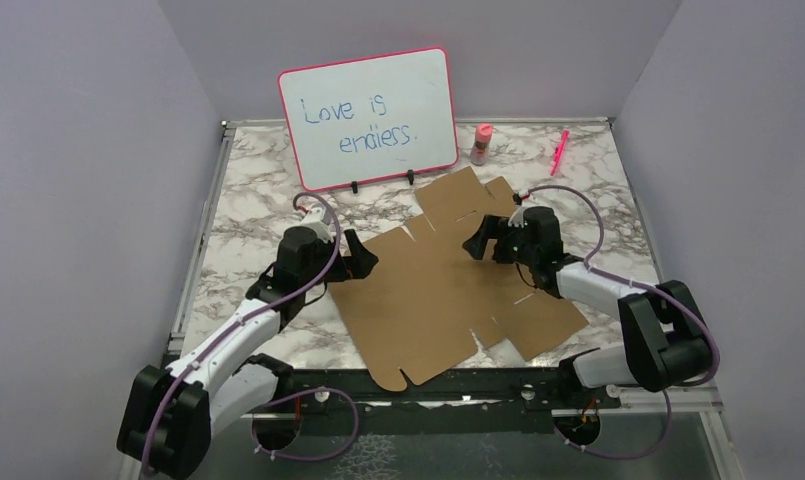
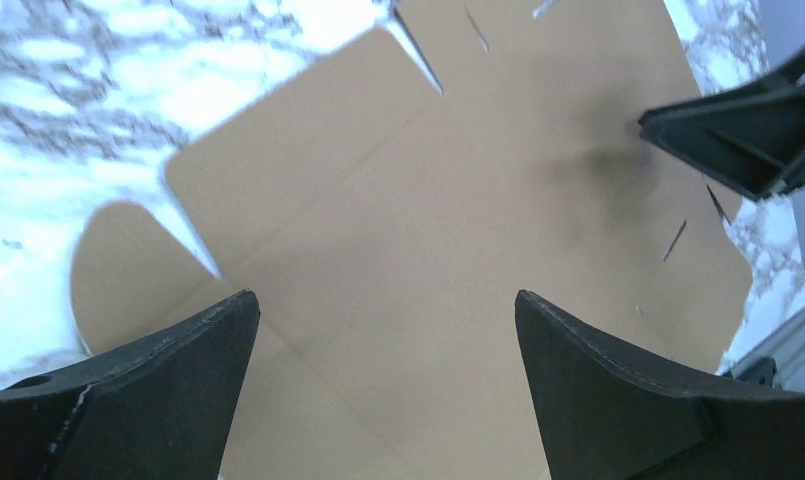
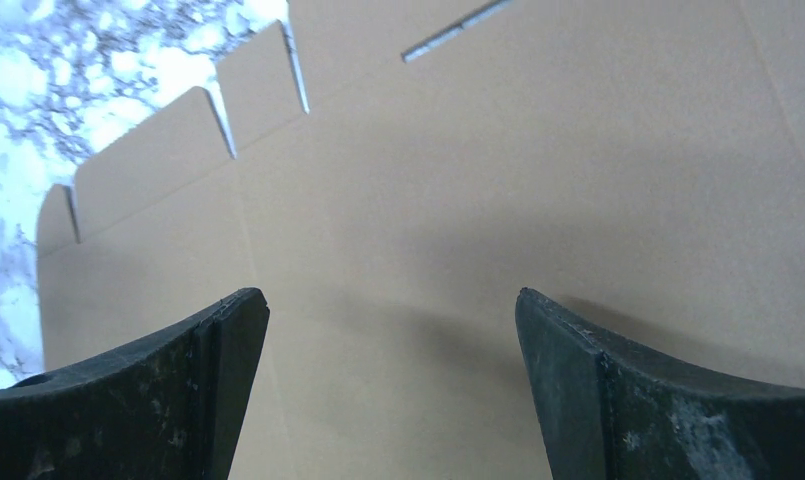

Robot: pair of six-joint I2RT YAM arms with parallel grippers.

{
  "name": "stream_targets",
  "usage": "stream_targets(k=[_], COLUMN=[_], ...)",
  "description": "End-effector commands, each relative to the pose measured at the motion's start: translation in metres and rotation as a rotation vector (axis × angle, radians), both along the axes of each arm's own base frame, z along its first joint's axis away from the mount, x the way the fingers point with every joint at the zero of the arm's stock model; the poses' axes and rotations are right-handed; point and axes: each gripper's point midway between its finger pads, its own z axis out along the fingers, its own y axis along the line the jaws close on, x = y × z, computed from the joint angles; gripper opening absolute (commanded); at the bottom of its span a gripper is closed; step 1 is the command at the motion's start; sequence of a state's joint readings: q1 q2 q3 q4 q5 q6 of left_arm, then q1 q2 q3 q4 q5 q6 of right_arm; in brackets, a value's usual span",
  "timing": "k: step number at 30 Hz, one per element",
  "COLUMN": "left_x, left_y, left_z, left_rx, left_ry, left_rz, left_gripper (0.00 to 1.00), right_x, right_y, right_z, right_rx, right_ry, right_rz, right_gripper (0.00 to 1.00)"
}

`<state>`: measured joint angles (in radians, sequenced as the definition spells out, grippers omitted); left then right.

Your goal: Fold the paper box

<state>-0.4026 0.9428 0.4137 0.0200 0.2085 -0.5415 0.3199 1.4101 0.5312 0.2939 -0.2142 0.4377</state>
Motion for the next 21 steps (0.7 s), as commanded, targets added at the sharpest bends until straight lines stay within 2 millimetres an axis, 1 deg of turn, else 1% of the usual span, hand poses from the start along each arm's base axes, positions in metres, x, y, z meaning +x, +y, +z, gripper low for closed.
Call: stream_targets(k=[1,3,8,10,15,19,21], left_x=[0.04,0.057,0.101,0.118,0.157,0.182,0.194], left_y=[-0.003,-0.011,-0.04,-0.05,-0.071,-0.093,-0.104], left_z=[0.022,0.023,0.031,0.029,0.011,-0.003,-0.005], left_rx=[0.05,0.054,-0.028,-0.031,-0.028,-0.044,-0.055], left_ry=[-0.097,-0.095,-0.15,-0.152,-0.131,-0.122,-0.128], left_rz=[0.033,0.023,-0.001,-0.023,-0.079,-0.159,-0.193], left_gripper=[0.99,0.99,0.99,0.99,0.89,0.8,0.76], right_x=[-0.002,-0.002,-0.006,-0.008,-0.014,-0.017,-0.018], right_y=[0.004,0.004,0.007,0.005,-0.001,-0.005,-0.006], right_z=[0.021,0.027,0.035,0.037,0.042,0.048,0.053], right_rx=[-0.001,0.004,0.03,0.029,0.003,-0.012,-0.016], right_ry=[-0.066,-0.095,-0.136,-0.152,-0.19,-0.212,-0.227], right_rz=[0.045,0.052,0.074,0.07,0.065,0.065,0.063], right_gripper=[1.0,1.0,1.0,1.0,1.0,1.0,1.0])
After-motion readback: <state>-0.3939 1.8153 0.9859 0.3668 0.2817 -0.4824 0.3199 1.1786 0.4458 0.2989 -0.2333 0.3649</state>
